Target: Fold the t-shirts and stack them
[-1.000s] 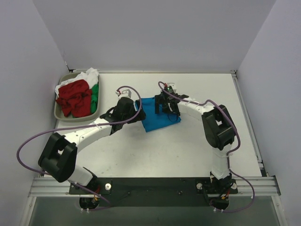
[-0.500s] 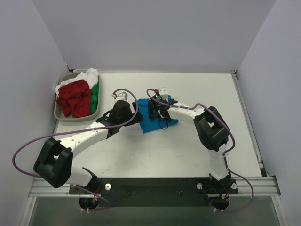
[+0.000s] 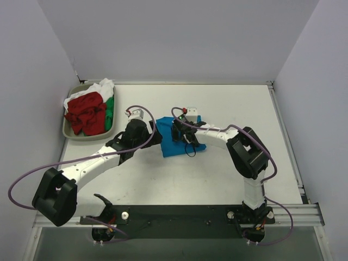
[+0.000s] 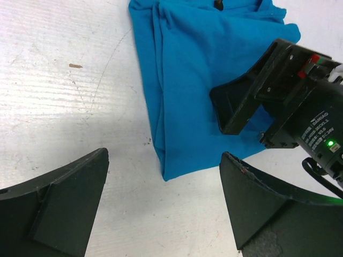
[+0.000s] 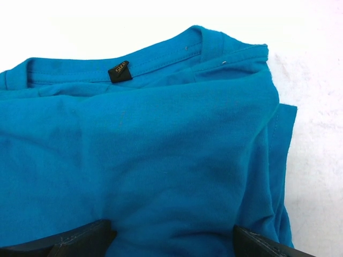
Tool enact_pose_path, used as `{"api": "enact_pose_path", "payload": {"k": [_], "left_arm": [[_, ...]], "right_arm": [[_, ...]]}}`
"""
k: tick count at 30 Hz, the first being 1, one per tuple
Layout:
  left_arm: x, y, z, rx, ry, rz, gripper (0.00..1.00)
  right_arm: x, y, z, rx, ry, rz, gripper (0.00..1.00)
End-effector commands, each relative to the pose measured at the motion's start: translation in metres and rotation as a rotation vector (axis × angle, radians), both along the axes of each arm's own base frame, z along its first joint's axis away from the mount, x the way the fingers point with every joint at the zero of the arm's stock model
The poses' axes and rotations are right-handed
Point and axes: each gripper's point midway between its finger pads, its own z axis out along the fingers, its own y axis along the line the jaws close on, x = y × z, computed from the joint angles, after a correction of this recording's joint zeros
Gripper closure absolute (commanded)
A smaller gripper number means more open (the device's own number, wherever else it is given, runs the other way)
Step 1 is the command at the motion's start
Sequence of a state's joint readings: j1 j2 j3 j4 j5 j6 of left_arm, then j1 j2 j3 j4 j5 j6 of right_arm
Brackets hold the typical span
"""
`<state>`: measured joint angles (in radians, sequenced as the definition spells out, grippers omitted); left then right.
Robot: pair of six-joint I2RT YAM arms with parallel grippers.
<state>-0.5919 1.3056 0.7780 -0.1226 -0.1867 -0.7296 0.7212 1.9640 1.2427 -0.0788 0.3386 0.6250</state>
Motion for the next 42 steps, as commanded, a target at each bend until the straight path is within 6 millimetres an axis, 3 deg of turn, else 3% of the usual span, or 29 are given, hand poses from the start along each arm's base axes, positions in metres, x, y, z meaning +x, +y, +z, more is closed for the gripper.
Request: {"api": "enact_pose_path", "payload": {"k": [1,11,18,24,32,42], "left_arm": [[-0.001,0.002,0.013,-0.036,-0.031,0.012,0.05],[-0.01,0.005,0.006,-0.03,-0.006,0.004,0.05],[-0.012,0.005,0.009,-0.031,-0.009,0.002,0.05],[-0.012,0.004,0.013,-0.032,-0.013,0.0,0.05],[-0.015,0.003,0.012,-0.034,-0.008,-0.006,0.05],[-0.017,0.008,0.016,0.014,0.0,0.006,0.05]], "right_arm": [[-0.082,-0.027,-0.046,-0.118,0.265,0.016,0.0],[-0.103,-0.032,-0.041,-0.145,0.283,-0.073,0.0],[-0.098,-0.033,-0.03,-0.144,0.252,-0.092,0.0],[-0.082,-0.029,0.013,-0.162,0.15,-0.077,0.0],[-0.08,-0.018,0.064,-0.161,0.047,0.021,0.0],[-0.082,-0.003,0.152,-0.078,-0.16,0.107,0.0]]}}
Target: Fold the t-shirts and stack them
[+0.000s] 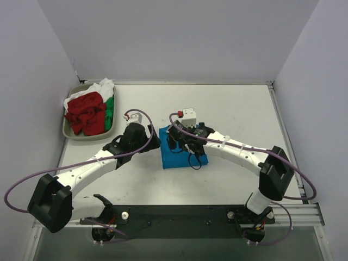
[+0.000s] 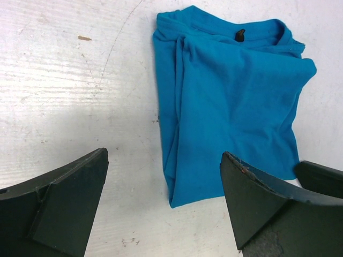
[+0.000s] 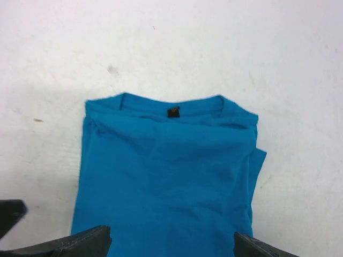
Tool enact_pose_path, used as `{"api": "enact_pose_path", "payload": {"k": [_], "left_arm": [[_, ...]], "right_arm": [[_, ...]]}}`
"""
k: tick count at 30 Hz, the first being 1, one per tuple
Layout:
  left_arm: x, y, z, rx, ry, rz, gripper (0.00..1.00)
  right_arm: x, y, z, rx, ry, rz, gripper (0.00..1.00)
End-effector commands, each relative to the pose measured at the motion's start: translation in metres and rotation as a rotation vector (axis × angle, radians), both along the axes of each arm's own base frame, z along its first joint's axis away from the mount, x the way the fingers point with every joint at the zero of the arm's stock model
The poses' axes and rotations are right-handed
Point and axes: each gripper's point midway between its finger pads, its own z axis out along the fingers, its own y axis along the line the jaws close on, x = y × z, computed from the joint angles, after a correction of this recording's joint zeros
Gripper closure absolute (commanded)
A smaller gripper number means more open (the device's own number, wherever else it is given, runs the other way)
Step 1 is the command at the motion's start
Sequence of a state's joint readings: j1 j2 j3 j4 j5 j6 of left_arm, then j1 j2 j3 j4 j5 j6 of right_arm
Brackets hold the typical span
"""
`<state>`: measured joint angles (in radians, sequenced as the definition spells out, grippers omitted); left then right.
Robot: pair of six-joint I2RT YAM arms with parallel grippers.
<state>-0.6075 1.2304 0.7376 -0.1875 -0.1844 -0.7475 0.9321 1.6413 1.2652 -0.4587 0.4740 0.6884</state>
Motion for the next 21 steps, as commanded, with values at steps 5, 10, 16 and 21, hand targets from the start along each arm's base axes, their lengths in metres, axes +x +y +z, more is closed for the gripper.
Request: {"api": "enact_pose_path", "payload": {"k": [5,10,16,21], "left_arm": [[0.007,-0.003,0.025,0.027,-0.009,-0.009,0.05],[0.007,-0.007,0.026,0.039,-0.009,-0.035,0.05],[0.005,-0.011,0.035,0.027,-0.033,-0.07,0.05],[0.003,-0.011,0.034,0.039,-0.003,-0.076,0.05]], "right_arm": [[-0.002,-0.02,0.078,-0.012,-0.179,0.011,0.0],[-0.012,-0.035,0.097,-0.024,-0.24,0.009,0.0],[-0.02,-0.051,0.105,-0.019,-0.271,-0.007,0.0],[-0.024,-0.06,0.11,-0.02,-0.316,-0.027,0.0]]}}
